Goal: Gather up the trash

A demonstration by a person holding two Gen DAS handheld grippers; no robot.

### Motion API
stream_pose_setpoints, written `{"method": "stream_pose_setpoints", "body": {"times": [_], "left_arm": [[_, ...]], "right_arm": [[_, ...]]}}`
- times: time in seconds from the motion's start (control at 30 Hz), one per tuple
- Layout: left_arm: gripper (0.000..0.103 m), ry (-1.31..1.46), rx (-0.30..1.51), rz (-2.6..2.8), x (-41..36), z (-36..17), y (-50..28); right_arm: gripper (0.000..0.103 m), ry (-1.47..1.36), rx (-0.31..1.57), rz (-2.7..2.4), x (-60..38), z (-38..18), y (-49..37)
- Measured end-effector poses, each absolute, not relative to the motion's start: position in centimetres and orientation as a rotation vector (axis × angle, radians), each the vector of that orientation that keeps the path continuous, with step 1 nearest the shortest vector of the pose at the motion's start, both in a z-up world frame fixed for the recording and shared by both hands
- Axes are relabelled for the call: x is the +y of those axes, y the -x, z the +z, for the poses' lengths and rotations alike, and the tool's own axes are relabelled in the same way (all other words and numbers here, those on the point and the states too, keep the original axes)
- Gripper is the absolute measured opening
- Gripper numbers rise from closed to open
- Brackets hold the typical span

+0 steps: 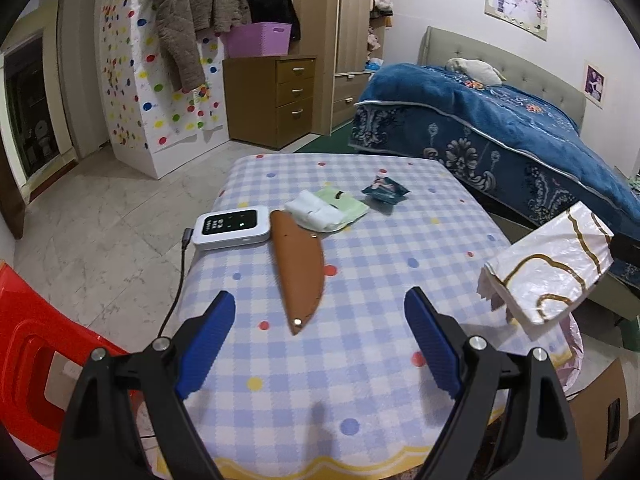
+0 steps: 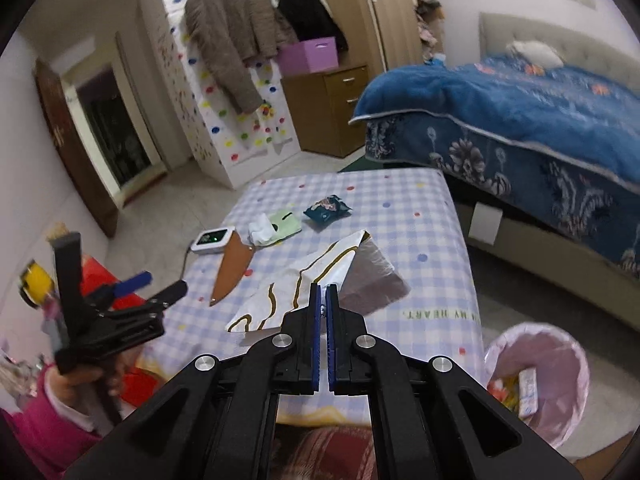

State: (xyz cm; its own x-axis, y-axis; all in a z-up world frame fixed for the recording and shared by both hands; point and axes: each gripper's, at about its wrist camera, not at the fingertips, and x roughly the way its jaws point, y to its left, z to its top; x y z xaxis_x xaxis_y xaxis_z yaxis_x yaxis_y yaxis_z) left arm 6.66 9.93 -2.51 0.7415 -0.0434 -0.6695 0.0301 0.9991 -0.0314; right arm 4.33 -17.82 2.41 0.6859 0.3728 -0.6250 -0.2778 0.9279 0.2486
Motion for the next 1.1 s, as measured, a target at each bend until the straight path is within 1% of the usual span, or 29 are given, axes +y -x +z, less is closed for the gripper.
{"method": "stream_pose_setpoints", "body": {"times": [0.07,0.3,0.37,0.4,0.43,0.47,0.5,0.53,0.63,0.67,0.7,0.73,0.8,0.83,0.93,1.1], "left_arm": [[0.084,0.016,0.737,-0.046,9.6,-2.6,-6.7],[0.084,0.01,0.762,-0.032,9.9,-3.4,-7.2],[0.084,0.009,0.769,-0.02,10.2,-3.7,-7.5],[0.084,0.009,0.771,-0.016,10.4,-3.8,-7.7],[0.084,0.009,0.774,-0.012,10.5,-3.9,-7.8],[0.084,0.01,0.776,-0.004,10.8,-4.1,-8.0],[0.084,0.009,0.777,-0.001,10.9,-4.2,-8.1],[0.084,0.007,0.779,0.003,11.0,-4.3,-8.2],[0.084,0.016,0.794,0.015,11.3,-4.9,-8.8],[0.084,0.021,0.8,0.014,11.3,-5.1,-8.9],[0.084,0.023,0.805,0.011,11.2,-5.2,-9.0],[0.084,0.021,0.807,0.008,11.0,-5.4,-9.1],[0.084,0.016,0.81,0.0,10.6,-5.5,-9.2],[0.084,0.015,0.811,-0.004,10.4,-5.5,-9.2],[0.084,0.005,0.807,-0.009,10.2,-5.4,-8.9],[0.084,0.017,0.802,0.001,10.7,-5.2,-8.7]], "right_arm": [[0.002,-0.158,0.75,0.341,-18.5,1.6,-4.9],[0.002,-0.175,0.847,0.244,-18.4,-4.3,-10.9],[0.007,-0.156,0.87,0.224,-17.9,-5.9,-12.8],[0.011,-0.13,0.877,0.199,-17.7,-6.3,-13.4],[0.021,-0.098,0.883,0.168,-17.6,-6.8,-13.8],[0.027,-0.082,0.884,0.153,-17.6,-7.1,-14.2],[0.037,-0.083,0.879,0.146,-17.8,-7.2,-14.3],[0.039,-0.083,0.872,0.143,-18.0,-7.2,-14.2],[0.039,-0.049,0.858,0.141,-18.4,-7.2,-14.0],[0.038,-0.035,0.861,0.145,-18.4,-7.4,-14.1],[0.035,-0.022,0.866,0.136,-18.5,-7.6,-14.3],[0.021,-0.012,0.873,0.124,-18.6,-8.0,-14.6],[0.011,0.008,0.89,0.107,-18.7,-8.9,-15.3],[0.008,0.016,0.902,0.098,-18.8,-9.5,-15.7],[0.005,0.044,0.936,0.088,-18.9,-10.9,-16.1],[0.005,0.058,0.951,0.158,-17.5,-10.9,-14.2]]}}
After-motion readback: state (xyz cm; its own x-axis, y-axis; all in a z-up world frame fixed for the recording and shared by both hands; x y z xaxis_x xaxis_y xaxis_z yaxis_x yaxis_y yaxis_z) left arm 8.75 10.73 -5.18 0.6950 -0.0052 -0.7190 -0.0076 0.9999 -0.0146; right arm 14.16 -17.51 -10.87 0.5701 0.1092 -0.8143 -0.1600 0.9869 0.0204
